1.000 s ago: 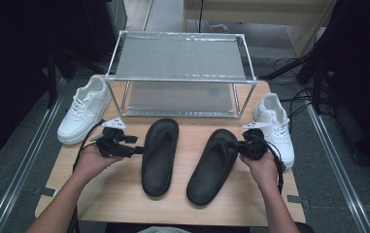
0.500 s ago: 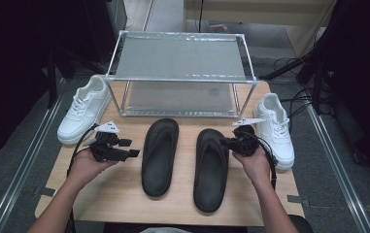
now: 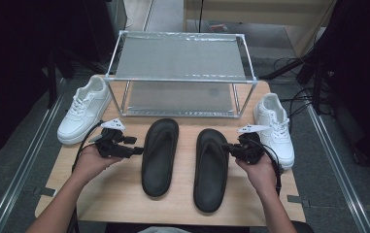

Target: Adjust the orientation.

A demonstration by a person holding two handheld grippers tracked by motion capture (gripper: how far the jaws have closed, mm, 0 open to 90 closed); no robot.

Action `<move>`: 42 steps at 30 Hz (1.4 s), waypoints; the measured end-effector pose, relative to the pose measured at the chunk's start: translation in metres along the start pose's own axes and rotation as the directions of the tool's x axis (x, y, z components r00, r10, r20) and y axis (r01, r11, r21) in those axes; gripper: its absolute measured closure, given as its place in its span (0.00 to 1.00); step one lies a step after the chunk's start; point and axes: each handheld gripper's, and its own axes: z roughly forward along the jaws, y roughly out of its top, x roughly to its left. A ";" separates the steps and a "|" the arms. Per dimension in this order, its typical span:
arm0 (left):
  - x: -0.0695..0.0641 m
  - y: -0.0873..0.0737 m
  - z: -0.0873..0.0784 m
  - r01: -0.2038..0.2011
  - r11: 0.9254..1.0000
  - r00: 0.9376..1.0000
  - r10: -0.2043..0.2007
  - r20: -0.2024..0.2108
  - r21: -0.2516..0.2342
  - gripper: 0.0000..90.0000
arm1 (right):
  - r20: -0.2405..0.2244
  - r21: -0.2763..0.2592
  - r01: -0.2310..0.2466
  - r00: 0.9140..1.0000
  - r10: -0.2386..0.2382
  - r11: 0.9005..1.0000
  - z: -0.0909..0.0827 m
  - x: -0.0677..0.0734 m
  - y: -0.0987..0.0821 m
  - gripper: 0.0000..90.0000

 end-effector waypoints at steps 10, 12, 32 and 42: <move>-0.001 0.019 0.008 -0.023 0.999 1.000 0.023 -0.019 -0.023 0.56 | 0.007 0.016 0.002 1.000 -0.002 1.000 -0.011 0.011 -0.017 1.00; 0.000 0.021 0.013 -0.023 1.000 1.000 0.023 -0.015 0.009 0.64 | 0.009 0.015 -0.001 1.000 0.001 1.000 -0.013 0.012 -0.020 1.00; 0.011 0.020 0.041 -0.011 0.988 0.999 0.004 0.045 0.155 0.98 | -0.004 0.096 0.009 1.000 -0.009 0.995 -0.008 0.021 -0.035 1.00; 0.006 0.017 0.042 -0.005 0.988 0.998 -0.004 0.060 0.155 0.98 | -0.004 0.118 0.026 1.000 -0.026 0.993 0.004 0.021 -0.029 1.00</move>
